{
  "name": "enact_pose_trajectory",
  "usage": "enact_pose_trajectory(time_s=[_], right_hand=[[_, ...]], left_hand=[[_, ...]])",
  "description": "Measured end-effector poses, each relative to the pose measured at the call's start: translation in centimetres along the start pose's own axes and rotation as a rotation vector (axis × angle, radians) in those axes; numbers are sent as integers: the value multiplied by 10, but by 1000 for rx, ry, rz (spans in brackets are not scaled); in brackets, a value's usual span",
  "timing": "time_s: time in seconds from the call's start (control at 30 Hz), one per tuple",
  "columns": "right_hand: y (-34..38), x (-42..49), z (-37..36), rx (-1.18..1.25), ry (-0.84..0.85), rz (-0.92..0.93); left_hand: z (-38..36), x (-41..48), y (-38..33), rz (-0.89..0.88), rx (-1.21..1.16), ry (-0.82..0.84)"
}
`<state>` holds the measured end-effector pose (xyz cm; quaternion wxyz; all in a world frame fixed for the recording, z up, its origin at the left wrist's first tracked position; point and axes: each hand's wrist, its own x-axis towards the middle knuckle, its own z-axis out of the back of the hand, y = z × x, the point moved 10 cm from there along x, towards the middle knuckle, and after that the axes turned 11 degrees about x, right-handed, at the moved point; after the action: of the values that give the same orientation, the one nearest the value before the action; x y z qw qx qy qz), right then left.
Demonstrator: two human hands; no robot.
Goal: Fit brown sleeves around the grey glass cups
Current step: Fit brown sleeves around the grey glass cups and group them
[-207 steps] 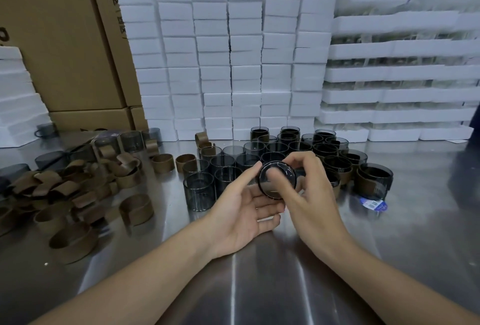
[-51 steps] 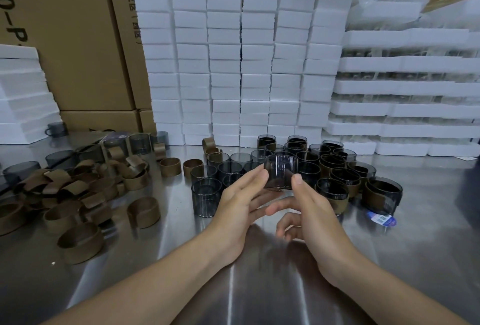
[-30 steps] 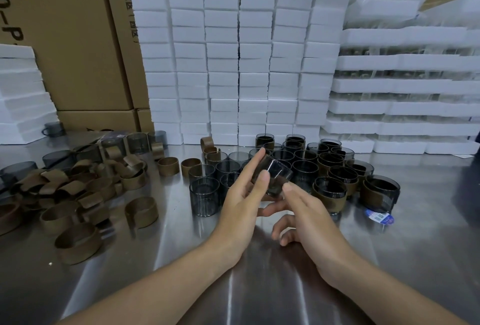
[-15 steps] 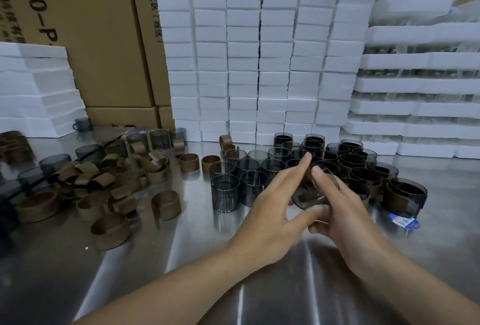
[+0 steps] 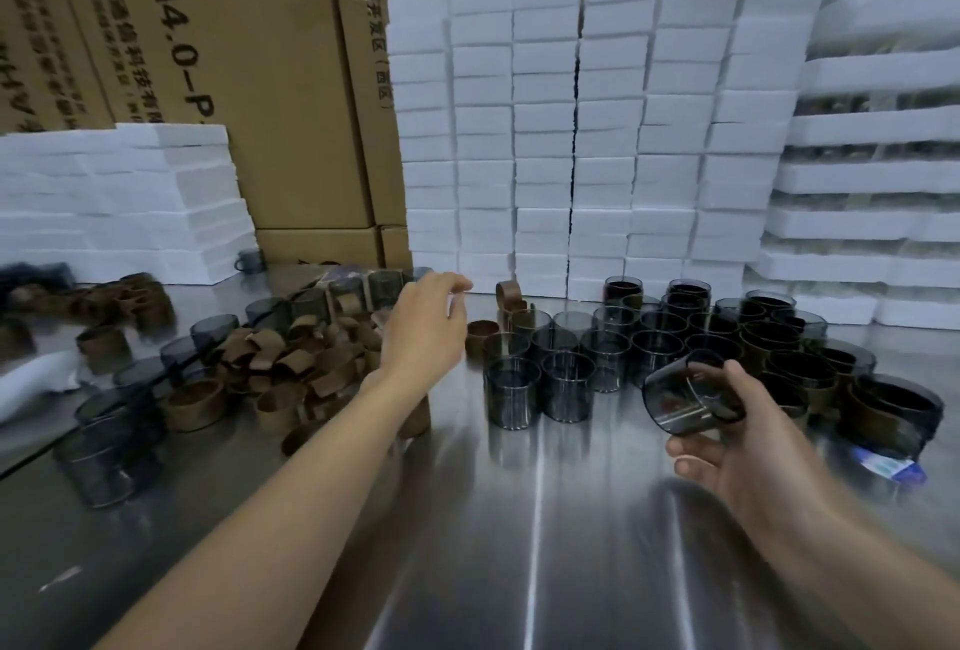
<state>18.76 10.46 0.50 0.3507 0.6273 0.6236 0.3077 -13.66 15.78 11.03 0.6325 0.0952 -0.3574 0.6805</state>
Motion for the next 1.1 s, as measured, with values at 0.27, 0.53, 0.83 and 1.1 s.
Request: enact_pose_trajectory(time_s=[0.27,0.53,0.83,1.1], right_hand=[[10,-10,-16,-91,144,45],[27,-18,-17,-158,109,164],[54,-34,-33,-403,202,503],[51,-58,-54,-677,353,732]], left_hand=[[-51,28,36,-12,761,390],[-11,13,9,300,-463,264],[-48,-101,-81,542,-1361,675],[-39,-117,-98,290,-1196,568]])
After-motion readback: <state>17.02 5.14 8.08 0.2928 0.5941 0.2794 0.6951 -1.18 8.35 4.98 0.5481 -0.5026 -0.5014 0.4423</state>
